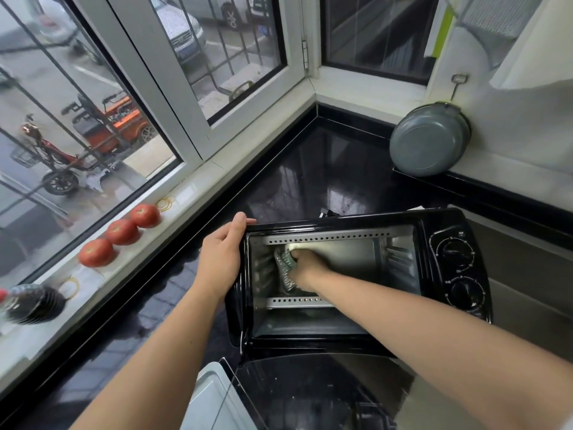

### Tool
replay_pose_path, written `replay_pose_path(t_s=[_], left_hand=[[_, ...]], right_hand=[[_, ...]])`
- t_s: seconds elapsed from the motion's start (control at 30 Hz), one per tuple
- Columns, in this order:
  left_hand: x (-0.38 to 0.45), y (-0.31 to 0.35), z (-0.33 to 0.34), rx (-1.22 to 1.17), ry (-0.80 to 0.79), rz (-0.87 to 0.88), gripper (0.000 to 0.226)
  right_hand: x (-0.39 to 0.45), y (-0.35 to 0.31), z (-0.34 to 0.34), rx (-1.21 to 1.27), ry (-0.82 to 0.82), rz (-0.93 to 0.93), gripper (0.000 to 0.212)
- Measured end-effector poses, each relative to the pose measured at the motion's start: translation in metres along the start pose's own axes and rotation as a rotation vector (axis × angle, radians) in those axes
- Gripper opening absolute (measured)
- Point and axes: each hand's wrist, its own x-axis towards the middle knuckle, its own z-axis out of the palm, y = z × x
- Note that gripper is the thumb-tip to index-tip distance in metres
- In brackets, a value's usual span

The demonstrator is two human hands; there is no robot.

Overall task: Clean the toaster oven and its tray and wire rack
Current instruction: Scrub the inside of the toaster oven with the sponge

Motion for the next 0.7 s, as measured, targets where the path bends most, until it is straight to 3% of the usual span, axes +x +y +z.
replay_pose_path(t_s=[0.1, 0.2, 0.3, 0.43, 0.53, 0.7], left_hand=[[0.001, 0.000, 0.000, 0.003, 0.004, -0.009, 0.053], [0.001, -0.001, 0.000, 0.011, 0.001, -0.006, 0.053], [0.001, -0.001, 0.000, 0.007, 0.009, -0.004, 0.052], [0.000, 0.001, 0.001, -0.003, 0.013, -0.010, 0.050], [-0.002, 0.001, 0.000, -0.018, 0.021, -0.006, 0.047], [-0.004, 0.000, 0.000, -0.026, 0.029, 0.000, 0.039]], right_hand=[[0.006, 0.000, -0.013, -0.059, 0.168, 0.025, 0.037], [0.013, -0.009, -0.007, 0.027, 0.094, 0.018, 0.033], [0.015, -0.017, 0.005, 0.109, -0.005, 0.028, 0.046], [0.018, -0.014, 0.005, 0.091, 0.053, 0.057, 0.037], [0.017, -0.008, 0.004, 0.072, 0.063, 0.105, 0.043], [0.018, -0.003, 0.007, 0.288, 0.145, 0.123, 0.035]])
